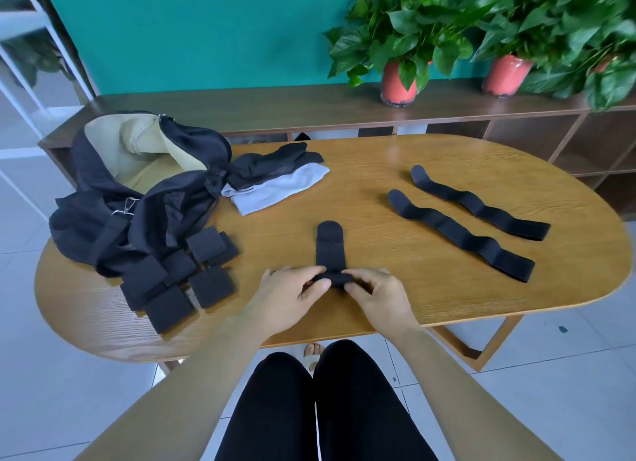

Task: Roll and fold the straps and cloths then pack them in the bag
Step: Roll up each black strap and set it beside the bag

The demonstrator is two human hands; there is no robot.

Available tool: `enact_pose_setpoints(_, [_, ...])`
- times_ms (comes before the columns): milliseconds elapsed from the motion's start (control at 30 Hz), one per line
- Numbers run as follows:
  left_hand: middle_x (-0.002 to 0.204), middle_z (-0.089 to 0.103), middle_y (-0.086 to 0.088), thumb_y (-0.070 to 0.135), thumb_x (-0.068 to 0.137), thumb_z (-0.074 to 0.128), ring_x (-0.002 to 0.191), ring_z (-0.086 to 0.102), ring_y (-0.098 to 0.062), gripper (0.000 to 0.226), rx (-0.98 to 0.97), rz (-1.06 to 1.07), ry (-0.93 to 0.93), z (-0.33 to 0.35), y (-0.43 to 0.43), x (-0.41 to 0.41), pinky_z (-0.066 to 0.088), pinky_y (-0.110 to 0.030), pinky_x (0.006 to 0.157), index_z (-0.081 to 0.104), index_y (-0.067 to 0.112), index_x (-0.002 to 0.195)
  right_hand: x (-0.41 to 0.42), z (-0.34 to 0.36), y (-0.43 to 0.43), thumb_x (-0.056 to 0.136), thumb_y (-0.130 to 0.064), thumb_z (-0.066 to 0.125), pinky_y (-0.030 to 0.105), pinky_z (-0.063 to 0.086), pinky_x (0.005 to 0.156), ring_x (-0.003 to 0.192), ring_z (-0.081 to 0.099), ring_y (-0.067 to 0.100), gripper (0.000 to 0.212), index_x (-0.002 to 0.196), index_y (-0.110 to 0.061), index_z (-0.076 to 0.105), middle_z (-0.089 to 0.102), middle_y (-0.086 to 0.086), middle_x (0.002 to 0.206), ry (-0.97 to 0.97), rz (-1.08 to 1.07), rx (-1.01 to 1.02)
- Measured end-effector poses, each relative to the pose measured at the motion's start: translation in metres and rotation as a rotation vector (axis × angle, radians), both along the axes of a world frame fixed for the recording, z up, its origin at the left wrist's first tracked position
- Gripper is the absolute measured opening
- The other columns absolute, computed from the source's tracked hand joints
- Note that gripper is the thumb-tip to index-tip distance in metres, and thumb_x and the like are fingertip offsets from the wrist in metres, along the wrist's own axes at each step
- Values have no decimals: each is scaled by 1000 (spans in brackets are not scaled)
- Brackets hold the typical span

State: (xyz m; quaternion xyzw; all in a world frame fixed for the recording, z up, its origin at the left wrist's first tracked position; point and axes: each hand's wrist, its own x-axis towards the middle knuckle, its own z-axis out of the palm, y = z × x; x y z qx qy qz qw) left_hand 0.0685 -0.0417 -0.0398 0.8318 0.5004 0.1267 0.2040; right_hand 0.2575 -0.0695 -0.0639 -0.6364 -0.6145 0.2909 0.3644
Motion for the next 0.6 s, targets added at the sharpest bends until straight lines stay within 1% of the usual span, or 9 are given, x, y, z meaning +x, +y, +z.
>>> enact_pose_setpoints(33, [116, 65, 7, 45, 99, 40, 111, 56, -14, 43, -21, 38, -83, -1, 0, 1, 40, -33, 93, 51, 24, 135, -3, 0, 2, 89, -21, 63, 26, 45, 83, 90, 56, 6, 16, 100, -30, 71, 60, -15, 89, 39, -48, -13])
enact_pose_setpoints(100, [93, 65, 8, 35, 98, 49, 92, 62, -14, 28, -6, 106, -183, -6, 1, 6, 45, -24, 73, 61, 16, 115, -9, 0, 8, 89, -25, 62, 32, 50, 70, 74, 58, 11, 10, 86, -27, 71, 66, -8, 79, 59, -140, -19])
enact_pose_setpoints(133, [82, 62, 11, 29, 97, 52, 82, 61, -14, 14, 17, 147, -203, -9, 3, 9, 42, -21, 65, 61, 18, 99, -12, 0, 10, 90, -26, 61, 33, 50, 67, 72, 59, 13, 11, 84, -26, 70, 66, -7, 76, 36, -179, -21])
enact_pose_setpoints(167, [76, 60, 12, 23, 96, 54, 75, 60, -14, 10, 32, 192, -225, -11, 4, 12, 42, -21, 62, 57, 21, 86, -16, 0, 12, 90, -28, 60, 32, 50, 66, 73, 59, 14, 11, 85, -25, 70, 67, -7, 76, 6, -211, -24])
enact_pose_setpoints(233, [73, 62, 7, 18, 93, 56, 71, 60, -13, 18, 41, 271, -256, -15, 7, 18, 47, -25, 64, 52, 22, 76, -21, 0, 14, 91, -29, 59, 31, 50, 68, 79, 60, 16, 13, 91, -24, 71, 67, -7, 80, -55, -252, -17])
enact_pose_setpoints(300, [75, 64, 3, 16, 92, 58, 71, 61, -15, 17, 29, 328, -258, -17, 11, 23, 48, -27, 64, 53, 19, 75, -24, 0, 15, 92, -30, 58, 34, 51, 74, 84, 60, 16, 15, 95, -25, 72, 68, -7, 83, -95, -273, -14])
enact_pose_setpoints(400, [81, 67, 0, 18, 91, 60, 75, 62, -16, 7, 18, 376, -271, -21, 14, 26, 49, -26, 67, 62, 12, 88, -25, 2, 18, 92, -31, 57, 37, 51, 80, 83, 60, 17, 17, 97, -27, 72, 69, -6, 84, -129, -285, -31])
enact_pose_setpoints(500, [75, 62, 2, 17, 89, 61, 68, 57, -14, 15, 51, 389, -231, -20, 14, 28, 39, -21, 59, 55, 13, 75, -27, 0, 20, 92, -31, 58, 38, 49, 80, 84, 60, 19, 16, 94, -27, 73, 68, -4, 84, -182, -290, 0])
enact_pose_setpoints(600, [72, 57, 3, 15, 88, 61, 64, 52, -13, 19, 59, 407, -200, -19, 13, 29, 34, -20, 56, 50, 14, 71, -28, -4, 21, 91, -32, 59, 34, 45, 82, 95, 57, 20, 17, 99, -27, 74, 67, -2, 96, -267, -295, 35])
